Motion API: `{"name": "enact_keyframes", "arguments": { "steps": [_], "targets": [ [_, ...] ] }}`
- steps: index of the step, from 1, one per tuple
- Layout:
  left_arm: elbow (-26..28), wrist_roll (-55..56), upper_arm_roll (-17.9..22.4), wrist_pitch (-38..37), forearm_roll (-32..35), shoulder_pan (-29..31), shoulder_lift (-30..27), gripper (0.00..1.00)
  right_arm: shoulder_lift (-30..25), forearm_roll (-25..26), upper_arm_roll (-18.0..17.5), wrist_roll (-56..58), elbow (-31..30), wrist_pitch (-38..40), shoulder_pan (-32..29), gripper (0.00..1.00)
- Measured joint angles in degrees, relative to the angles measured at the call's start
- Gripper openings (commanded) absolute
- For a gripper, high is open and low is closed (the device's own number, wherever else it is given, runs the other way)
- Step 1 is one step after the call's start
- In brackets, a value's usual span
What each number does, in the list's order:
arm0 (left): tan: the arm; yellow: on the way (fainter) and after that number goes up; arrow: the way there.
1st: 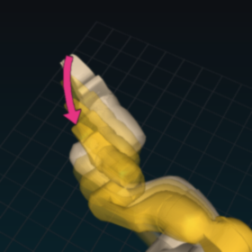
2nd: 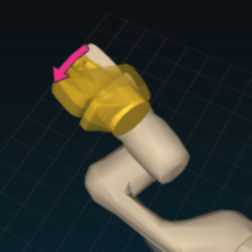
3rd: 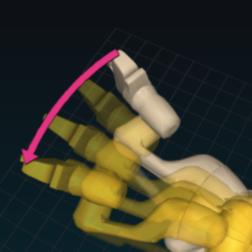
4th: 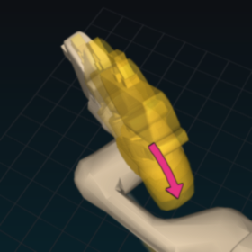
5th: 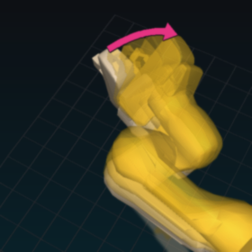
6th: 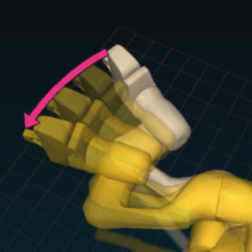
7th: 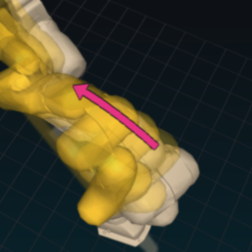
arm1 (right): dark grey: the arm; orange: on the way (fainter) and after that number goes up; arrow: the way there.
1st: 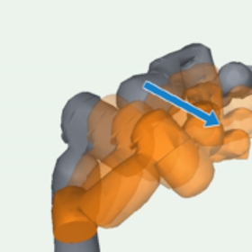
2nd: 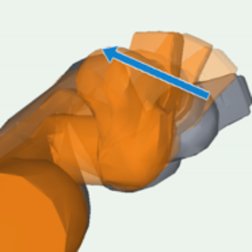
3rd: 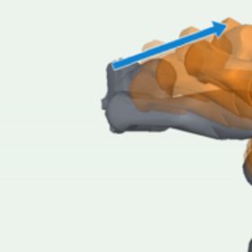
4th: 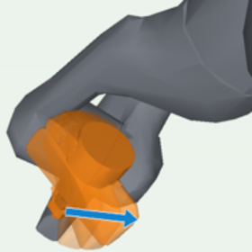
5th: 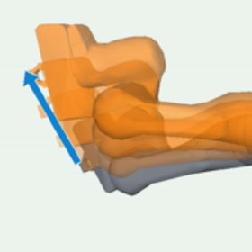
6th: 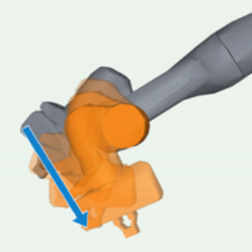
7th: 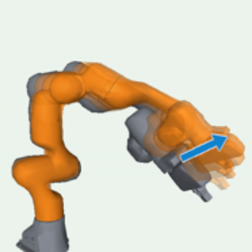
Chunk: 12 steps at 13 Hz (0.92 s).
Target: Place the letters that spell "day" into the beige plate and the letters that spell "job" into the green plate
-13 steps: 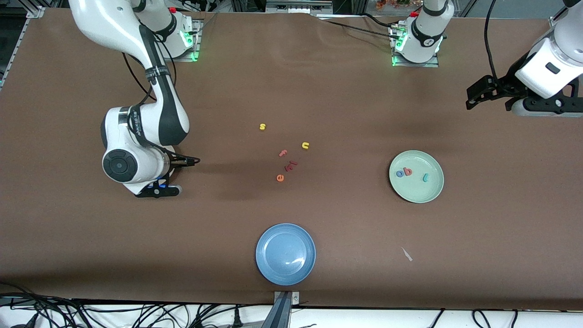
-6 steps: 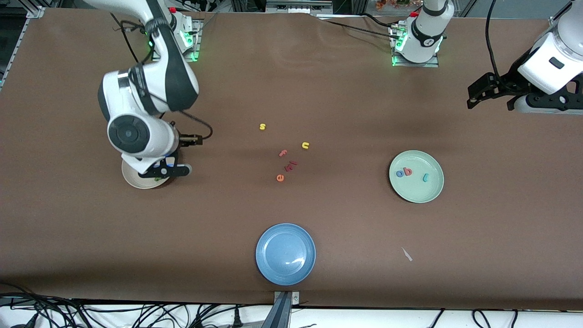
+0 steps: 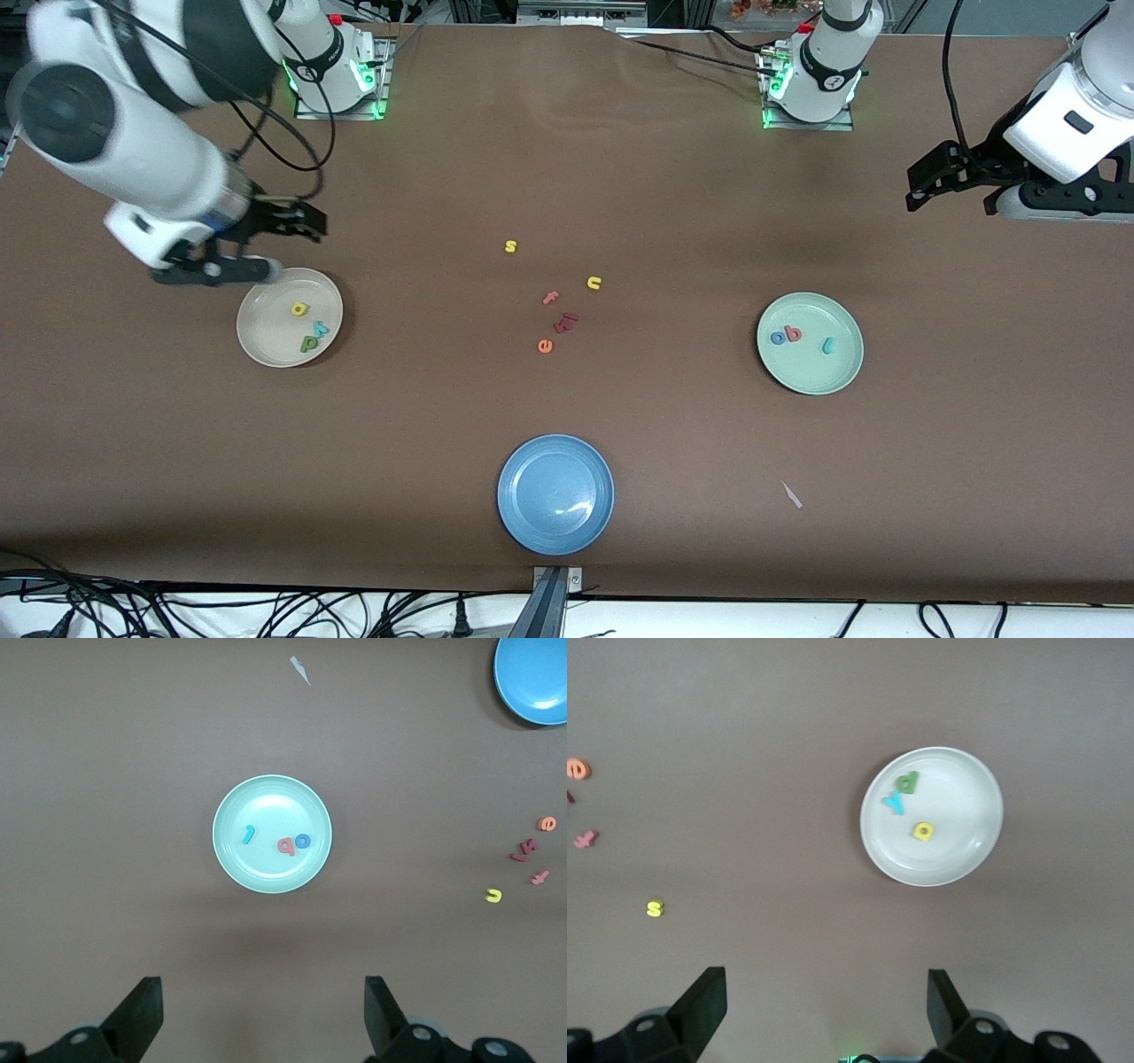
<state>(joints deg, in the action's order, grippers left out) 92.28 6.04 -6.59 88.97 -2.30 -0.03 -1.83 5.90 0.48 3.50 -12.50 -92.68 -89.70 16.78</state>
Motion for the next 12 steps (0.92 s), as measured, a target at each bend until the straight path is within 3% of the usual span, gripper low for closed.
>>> {"name": "enact_keyframes", "arguments": {
  "steps": [3, 12],
  "targets": [
    [-0.02, -0.01, -0.79, -0.04, 0.0, -0.07, 0.0, 1.0, -4.25, 0.14, -0.75, 2.39, -1.11, 0.66, -4.3, 1.0],
    [-0.02, -0.01, -1.01, -0.07, 0.0, -0.01, 0.0, 1.0, -5.97, 0.38, -1.04, 11.0, -1.24, 1.06, -10.86, 1.0]
  ]
}}
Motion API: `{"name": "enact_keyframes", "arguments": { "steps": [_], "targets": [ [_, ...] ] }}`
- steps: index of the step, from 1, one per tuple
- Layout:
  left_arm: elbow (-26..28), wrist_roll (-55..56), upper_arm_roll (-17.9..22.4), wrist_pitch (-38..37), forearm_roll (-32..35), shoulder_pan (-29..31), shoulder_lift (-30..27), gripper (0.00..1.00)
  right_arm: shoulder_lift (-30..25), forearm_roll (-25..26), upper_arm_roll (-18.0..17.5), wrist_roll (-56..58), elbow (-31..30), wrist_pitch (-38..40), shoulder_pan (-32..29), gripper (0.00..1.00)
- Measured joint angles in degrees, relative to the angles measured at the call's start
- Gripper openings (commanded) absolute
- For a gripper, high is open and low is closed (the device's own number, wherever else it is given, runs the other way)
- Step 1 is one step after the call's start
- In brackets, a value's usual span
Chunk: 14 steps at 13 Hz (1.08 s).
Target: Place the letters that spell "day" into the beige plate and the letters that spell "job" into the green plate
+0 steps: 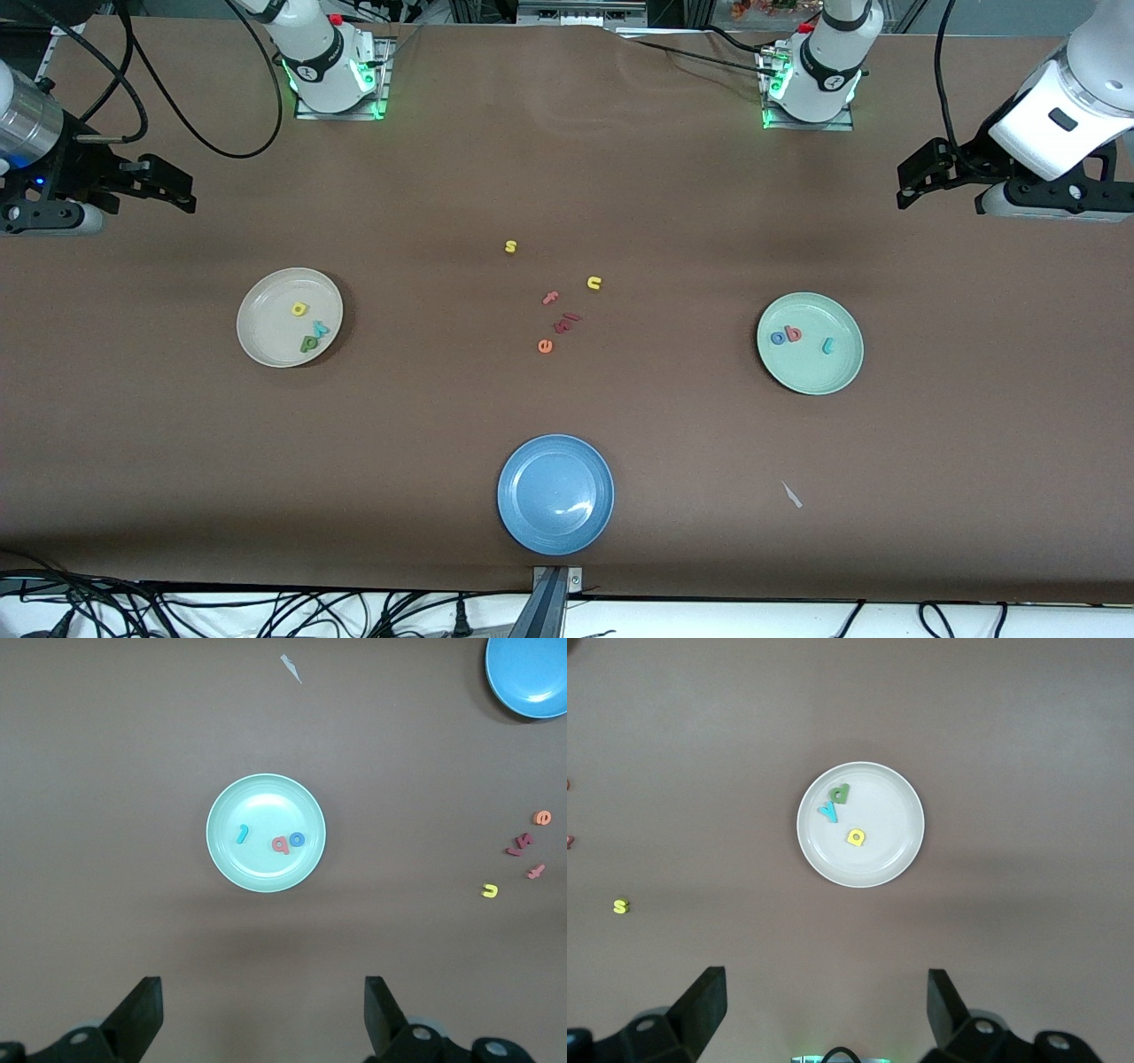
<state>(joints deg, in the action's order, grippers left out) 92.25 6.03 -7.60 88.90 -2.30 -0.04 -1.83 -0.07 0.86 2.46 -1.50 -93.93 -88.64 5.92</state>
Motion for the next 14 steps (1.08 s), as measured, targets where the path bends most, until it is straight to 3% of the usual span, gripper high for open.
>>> {"name": "enact_keyframes", "arguments": {
  "steps": [14],
  "targets": [
    [-0.03, 0.0, 0.0, 0.0, 0.0, 0.02, 0.0, 1.0, 1.2, 0.0, -0.22, 0.07, 0.41, -0.33, 0.01, 1.0]
  ]
}}
